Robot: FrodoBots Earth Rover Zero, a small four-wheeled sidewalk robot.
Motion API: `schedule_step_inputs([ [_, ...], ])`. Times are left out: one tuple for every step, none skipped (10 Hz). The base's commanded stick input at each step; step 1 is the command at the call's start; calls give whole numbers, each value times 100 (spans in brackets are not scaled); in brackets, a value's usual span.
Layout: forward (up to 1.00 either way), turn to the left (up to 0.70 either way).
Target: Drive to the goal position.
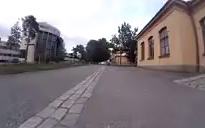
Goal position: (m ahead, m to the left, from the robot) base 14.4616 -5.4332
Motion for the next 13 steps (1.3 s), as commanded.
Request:
schedule_step_inputs([
  [45, 0],
  [45, 0],
  [45, 0],
  [45, 0],
  [45, 0],
  [45, 0],
  [45, 0],
  [45, 0],
  [45, 0],
  [45, 0],
  [45, 0],
  [45, 0],
  [45, 0],
])
